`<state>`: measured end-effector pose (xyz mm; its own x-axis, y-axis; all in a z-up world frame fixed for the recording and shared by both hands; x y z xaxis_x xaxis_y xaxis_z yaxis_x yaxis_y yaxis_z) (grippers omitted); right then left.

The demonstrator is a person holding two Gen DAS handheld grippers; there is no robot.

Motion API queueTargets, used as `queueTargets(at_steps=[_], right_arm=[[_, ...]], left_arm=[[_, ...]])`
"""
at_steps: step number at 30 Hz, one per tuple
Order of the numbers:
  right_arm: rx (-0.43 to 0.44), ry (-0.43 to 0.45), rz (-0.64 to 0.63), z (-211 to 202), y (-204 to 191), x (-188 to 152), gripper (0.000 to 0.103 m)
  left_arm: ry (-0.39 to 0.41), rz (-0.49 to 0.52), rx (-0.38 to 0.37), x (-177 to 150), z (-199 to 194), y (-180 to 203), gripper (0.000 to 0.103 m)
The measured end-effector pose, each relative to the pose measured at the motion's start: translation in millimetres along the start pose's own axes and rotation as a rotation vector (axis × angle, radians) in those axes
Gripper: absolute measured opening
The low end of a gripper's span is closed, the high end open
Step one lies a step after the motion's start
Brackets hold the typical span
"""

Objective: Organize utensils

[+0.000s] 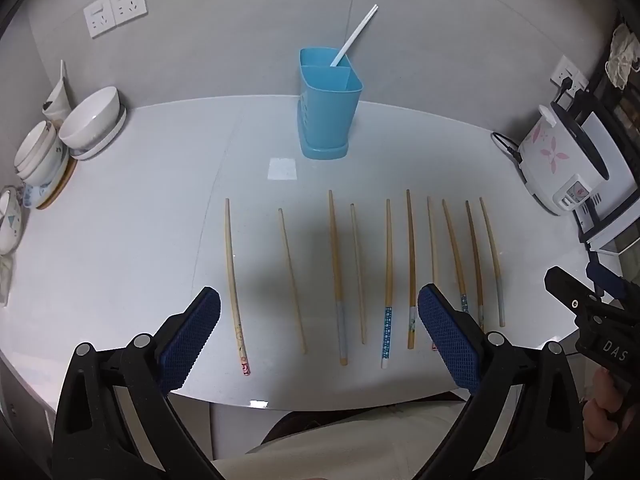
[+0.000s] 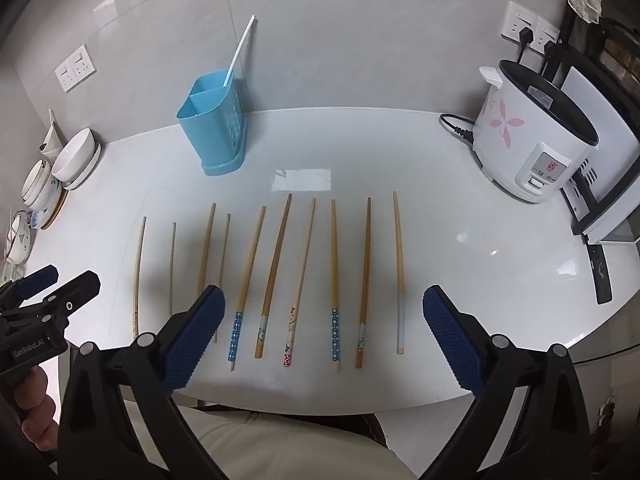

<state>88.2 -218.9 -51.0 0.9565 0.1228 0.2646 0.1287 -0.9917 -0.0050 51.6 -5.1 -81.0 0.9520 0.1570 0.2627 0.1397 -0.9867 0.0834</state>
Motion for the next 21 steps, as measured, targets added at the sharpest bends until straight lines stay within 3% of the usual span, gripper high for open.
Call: queueTargets(at_steps=[21], right_arm=[[0.005, -0.010, 0.002, 2.9, 0.1, 4.0, 0.095]], left_arm=[[-0.012, -0.003, -0.004, -1.8, 4.2, 0.4, 0.097]])
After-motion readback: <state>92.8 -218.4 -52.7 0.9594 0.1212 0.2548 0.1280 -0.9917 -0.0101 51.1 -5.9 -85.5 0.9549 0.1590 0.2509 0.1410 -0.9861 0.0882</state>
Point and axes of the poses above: each gripper's, at about its wrist camera, not at the fingertips, and z roughly the way its jaws point, y to its right, x to its top, the point moved 9 cm from there along z, roughly the way its jaws point, and after that the axes turned 13 degrees about -y, right-handed, at the moved point
